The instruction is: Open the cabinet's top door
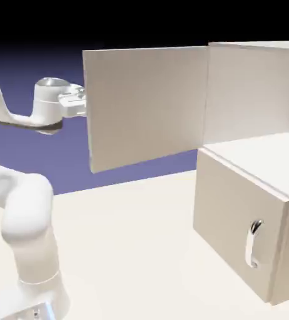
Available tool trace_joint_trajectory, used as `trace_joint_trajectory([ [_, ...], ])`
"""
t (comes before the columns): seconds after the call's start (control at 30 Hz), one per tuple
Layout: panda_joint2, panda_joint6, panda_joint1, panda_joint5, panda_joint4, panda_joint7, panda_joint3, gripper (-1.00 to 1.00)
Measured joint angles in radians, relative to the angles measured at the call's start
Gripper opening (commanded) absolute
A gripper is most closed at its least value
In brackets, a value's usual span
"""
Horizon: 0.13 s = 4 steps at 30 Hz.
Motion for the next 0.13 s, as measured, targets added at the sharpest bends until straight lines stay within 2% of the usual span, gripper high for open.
trace_joint_trajectory([
  [0.1, 0.014, -0.069, -0.109, 0.033, 0.095, -0.002, 0.087, -1.0],
  [0.13, 0.015, -0.088, -0.14, 0.042, 0.122, -0.004, 0.111, 1.0],
])
